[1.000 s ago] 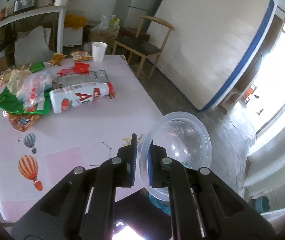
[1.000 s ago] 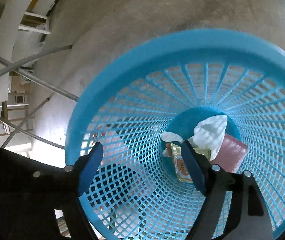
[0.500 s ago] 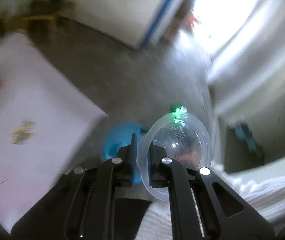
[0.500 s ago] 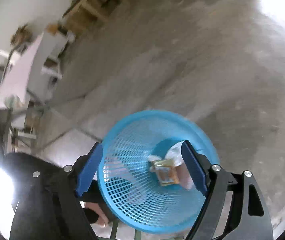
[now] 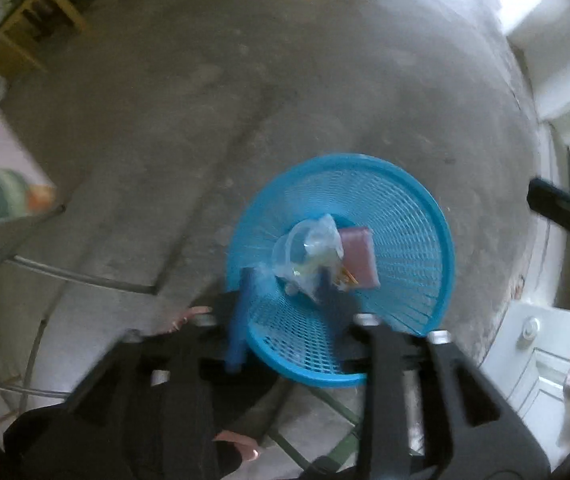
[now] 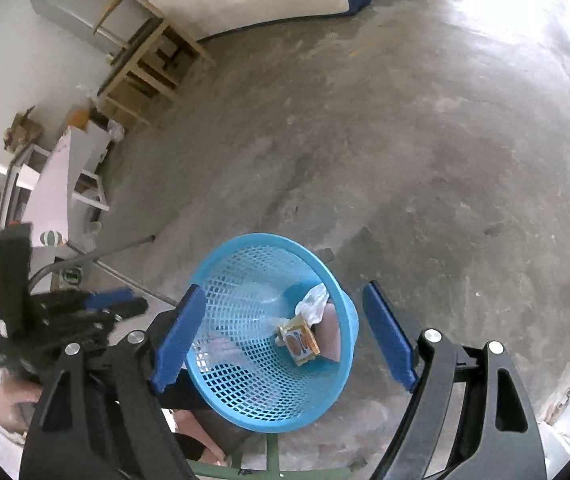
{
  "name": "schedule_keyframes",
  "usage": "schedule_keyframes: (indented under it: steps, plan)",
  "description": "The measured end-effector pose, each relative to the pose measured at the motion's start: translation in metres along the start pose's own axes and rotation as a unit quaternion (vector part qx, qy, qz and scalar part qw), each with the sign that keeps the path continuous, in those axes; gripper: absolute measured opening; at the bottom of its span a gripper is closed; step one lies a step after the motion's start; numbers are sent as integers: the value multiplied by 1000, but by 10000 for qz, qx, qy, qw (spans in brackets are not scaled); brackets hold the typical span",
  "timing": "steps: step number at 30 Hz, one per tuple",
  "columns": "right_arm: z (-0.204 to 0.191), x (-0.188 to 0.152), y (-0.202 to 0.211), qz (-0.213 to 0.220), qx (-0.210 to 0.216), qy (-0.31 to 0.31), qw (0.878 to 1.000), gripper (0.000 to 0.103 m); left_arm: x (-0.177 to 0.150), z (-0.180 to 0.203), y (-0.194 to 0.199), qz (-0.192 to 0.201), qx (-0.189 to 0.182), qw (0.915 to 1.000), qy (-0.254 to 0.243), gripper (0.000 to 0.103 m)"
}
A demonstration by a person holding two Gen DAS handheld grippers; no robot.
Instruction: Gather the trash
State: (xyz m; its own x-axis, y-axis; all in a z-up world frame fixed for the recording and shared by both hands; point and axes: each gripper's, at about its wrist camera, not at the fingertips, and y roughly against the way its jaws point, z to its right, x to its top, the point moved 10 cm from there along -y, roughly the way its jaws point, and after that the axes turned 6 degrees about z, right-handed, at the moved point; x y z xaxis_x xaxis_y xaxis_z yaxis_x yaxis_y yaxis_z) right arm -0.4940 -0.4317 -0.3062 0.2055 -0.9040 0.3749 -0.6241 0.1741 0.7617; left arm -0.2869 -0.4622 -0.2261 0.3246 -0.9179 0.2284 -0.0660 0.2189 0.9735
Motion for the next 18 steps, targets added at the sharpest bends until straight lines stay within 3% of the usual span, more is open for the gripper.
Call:
schedule_keyframes:
  steps: [1, 4, 7, 9, 12, 16, 18]
  plan:
    - [-1, 0, -1, -25, 17, 24, 10000, 79, 2, -5, 9, 98, -18, 10000, -9, 54]
    - [-11, 1, -4, -92, 89, 108, 9999, 79, 7, -11, 47, 386, -266, 9989, 76, 54]
    - [-37, 6, -2, -70, 279, 336, 9990, 79, 15, -6, 123, 930, -714, 9931, 93, 54]
    - [-65, 12, 3, -19, 522, 551, 9971, 79, 18, -14, 194, 1535, -812, 9848, -4, 54]
    - [-110, 23, 12, 67, 925, 847, 9921, 79, 12, -47, 272, 2215, -503, 9738, 83, 54]
    - [-167, 40, 25, 268, 1339, 1116, 9843, 79, -24, -133, 339, 2607, 72, 9604, 981, 54]
    - [-202, 48, 36, 346, 1654, 1222, 9780, 79, -55, -189, 367, 2806, 573, 9453, 1560, 54]
